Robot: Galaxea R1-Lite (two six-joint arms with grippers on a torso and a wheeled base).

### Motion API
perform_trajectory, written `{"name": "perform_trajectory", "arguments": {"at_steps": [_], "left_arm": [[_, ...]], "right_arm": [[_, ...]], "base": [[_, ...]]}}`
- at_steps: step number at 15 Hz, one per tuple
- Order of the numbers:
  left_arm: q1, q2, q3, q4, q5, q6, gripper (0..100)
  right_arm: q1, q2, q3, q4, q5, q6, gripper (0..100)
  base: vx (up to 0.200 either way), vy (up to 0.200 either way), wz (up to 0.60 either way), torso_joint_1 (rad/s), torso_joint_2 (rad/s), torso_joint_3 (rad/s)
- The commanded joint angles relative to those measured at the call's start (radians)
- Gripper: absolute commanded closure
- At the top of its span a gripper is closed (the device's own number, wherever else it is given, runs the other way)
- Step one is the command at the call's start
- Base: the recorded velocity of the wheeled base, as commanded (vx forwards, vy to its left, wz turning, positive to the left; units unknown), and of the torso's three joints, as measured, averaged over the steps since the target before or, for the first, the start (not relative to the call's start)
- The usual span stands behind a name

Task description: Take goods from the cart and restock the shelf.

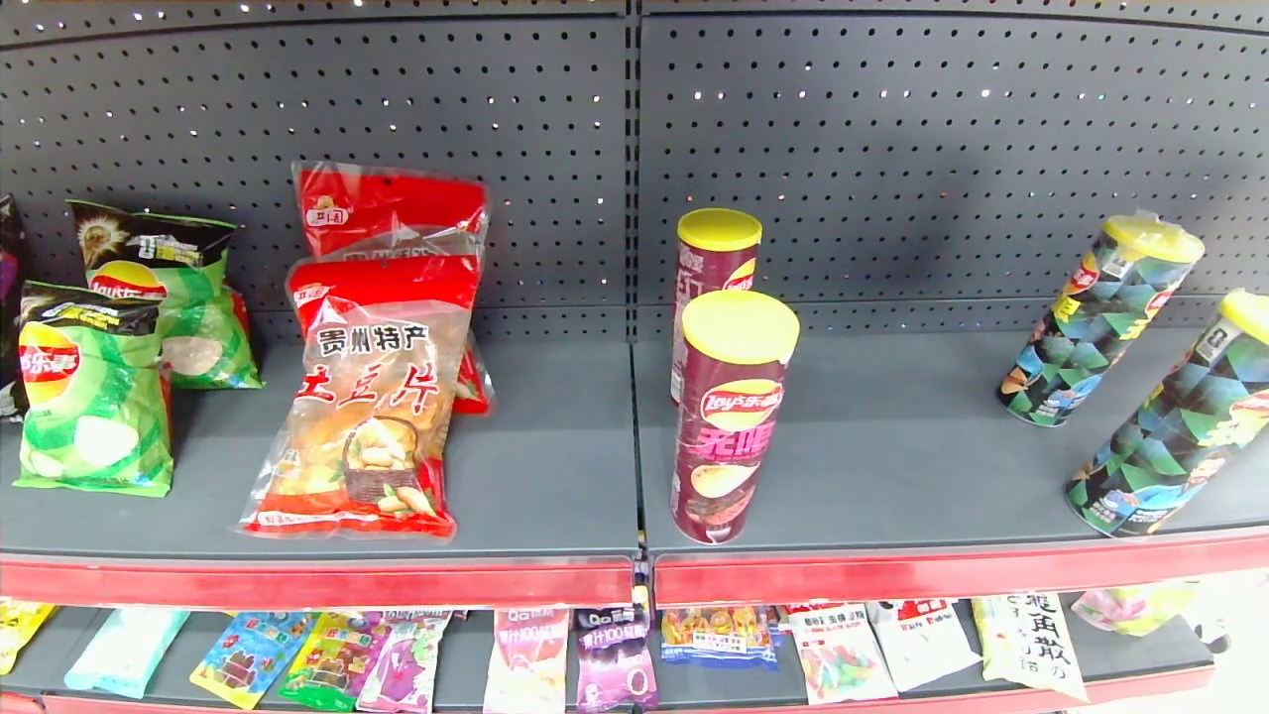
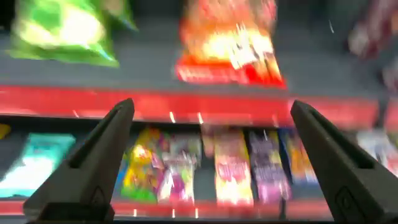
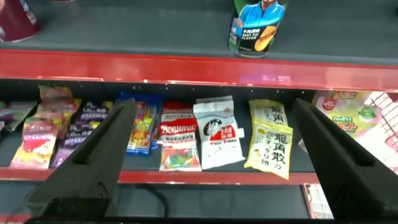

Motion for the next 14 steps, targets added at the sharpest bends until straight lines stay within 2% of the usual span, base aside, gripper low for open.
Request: {"name": "perform_trajectory", "arguments": {"at_steps": [1,3,6,10,13,14], "left_arm": [[0.001,-0.004,0.028,-0.006,0.021,0.020,0],[0.048,-0.015,0.028,-0.006,0.019,0.034,0],[0.076,-0.090,0.029,-0.006,0.012,0.048,0],[0.078,-0.092,0.029,-0.004,0.012,0.048,0],[0.078,-0.092,0.029,-0.004,0.012,0.048,0],[0.078,-0.092,0.029,-0.004,0.012,0.048,0]], "right_arm": [[-0.006,0.015,0.016,-0.015,0.000,0.034,0],[0.016,0.018,0.041,-0.062,0.045,-0.006,0],[0.002,-0.013,0.042,-0.068,0.040,0.019,0],[0.002,-0.015,0.041,-0.067,0.042,0.020,0],[0.002,-0.015,0.042,-0.067,0.040,0.017,0],[0.002,-0.015,0.042,-0.068,0.040,0.017,0]], "base": [[0.000,0.000,0.00,0.000,0.00,0.000],[0.000,0.000,0.00,0.000,0.00,0.000],[0.000,0.000,0.00,0.000,0.00,0.000],[0.000,0.000,0.00,0.000,0.00,0.000],[-0.200,0.000,0.00,0.009,0.00,0.002],[0.000,0.000,0.00,0.000,0.00,0.000]]}}
